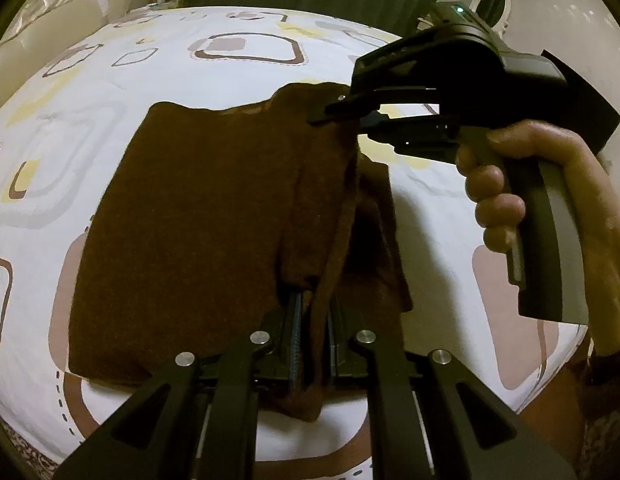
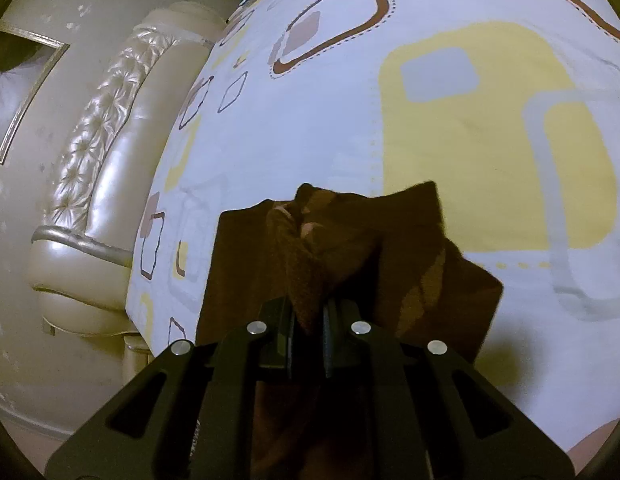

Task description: Fold small clothes

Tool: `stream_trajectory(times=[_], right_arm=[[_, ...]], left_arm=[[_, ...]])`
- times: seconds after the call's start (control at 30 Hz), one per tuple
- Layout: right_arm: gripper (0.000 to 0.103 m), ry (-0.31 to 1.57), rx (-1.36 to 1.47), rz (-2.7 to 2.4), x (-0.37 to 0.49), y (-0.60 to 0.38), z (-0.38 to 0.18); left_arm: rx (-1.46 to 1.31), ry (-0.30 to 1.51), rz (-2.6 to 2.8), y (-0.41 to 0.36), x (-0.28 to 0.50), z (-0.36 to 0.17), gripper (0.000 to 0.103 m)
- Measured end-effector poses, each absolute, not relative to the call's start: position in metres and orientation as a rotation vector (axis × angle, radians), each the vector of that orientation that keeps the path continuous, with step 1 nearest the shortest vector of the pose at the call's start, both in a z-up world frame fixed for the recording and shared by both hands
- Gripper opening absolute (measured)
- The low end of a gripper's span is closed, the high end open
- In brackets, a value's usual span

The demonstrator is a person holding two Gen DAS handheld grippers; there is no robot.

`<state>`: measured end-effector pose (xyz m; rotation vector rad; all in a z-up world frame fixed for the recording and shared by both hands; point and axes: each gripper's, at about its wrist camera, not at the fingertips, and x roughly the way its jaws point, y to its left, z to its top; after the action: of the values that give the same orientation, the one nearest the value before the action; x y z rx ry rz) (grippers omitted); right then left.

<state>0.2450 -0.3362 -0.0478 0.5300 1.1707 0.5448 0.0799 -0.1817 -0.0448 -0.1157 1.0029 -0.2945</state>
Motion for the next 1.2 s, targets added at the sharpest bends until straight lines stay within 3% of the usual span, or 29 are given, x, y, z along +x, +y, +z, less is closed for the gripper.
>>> stream_trajectory(times=[1.2], right_arm=[[0.010, 1.182, 0.665, 0.493, 0.244, -0.378, -0.091]], left_arm=[[-0.027, 0.995, -0.289, -0.213, 0.072, -0.063, 0.010]])
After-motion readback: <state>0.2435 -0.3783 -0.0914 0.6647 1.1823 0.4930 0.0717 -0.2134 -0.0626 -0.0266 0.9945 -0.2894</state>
